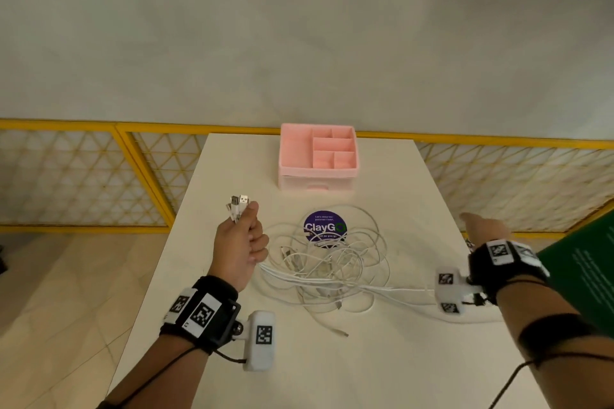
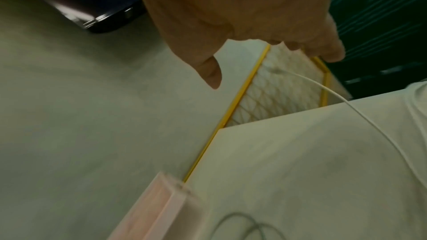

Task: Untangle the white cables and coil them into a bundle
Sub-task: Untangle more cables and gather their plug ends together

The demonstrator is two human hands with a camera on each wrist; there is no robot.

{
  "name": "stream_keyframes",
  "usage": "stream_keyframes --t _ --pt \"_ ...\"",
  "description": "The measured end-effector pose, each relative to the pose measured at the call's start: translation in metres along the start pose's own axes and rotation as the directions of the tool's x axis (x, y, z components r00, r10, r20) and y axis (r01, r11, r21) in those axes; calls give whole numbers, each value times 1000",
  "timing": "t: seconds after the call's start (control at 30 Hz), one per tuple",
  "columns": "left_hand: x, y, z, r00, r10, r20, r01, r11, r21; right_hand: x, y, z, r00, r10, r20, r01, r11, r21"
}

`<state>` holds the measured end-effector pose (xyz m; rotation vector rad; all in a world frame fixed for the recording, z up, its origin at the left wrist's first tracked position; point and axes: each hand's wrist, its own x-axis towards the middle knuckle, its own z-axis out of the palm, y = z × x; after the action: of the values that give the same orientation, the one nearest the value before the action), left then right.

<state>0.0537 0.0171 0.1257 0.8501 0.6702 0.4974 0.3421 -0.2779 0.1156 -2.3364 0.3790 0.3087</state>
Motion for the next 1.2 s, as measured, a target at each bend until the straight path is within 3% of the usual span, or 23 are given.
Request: stream_keyframes --t 0.03,0.1,0.13,0.17,0.23,0.27,0.33,0.4,0.57,0.7,0.77,1.03,1.1,1.2 --pt "0 0 4 1000 4 15 -4 1000 -3 -15 -3 9 1000 4 2 -4 1000 23" --pt "1 -1 13 999 9 46 -9 1000 4 -54 -21 32 965 -192 180 158 969 189" --pt "2 -2 18 998 9 60 -10 1000 10 -81 -32 45 879 -356 318 281 925 257" --pt "2 -4 22 998 9 70 -10 1000 12 -111 -42 55 733 -489 473 384 871 305" --pt "3 -7 29 997 12 82 -12 1000 3 -160 -53 77 429 -556 712 544 788 288" --pt "2 -7 31 996 15 85 -14 1000 -10 -177 -55 89 344 -550 761 651 724 228" --pt "2 -7 34 996 27 86 -23 999 -46 -199 -55 110 288 -564 774 856 514 56" --pt "2 -6 32 996 48 74 -44 997 -62 -211 -52 124 245 -608 755 947 319 -51" --pt "8 -2 13 997 74 4 -73 990 -122 -189 -27 140 158 -734 660 987 112 -111" --pt "19 2 -5 995 76 -61 -87 976 -198 -150 -8 122 228 -656 719 966 248 -80" --pt "25 6 -13 993 80 -92 -98 972 -214 -128 0 109 265 -631 729 958 260 -123" --pt "35 6 -26 985 85 -150 -105 986 -129 -34 46 47 635 -497 591 772 417 -479" --pt "34 -2 -26 985 73 -158 -92 990 -111 -14 58 36 694 -469 546 720 445 -532" --pt "31 -15 -24 983 56 -174 -67 996 -58 6 69 23 739 -442 509 673 432 -600"
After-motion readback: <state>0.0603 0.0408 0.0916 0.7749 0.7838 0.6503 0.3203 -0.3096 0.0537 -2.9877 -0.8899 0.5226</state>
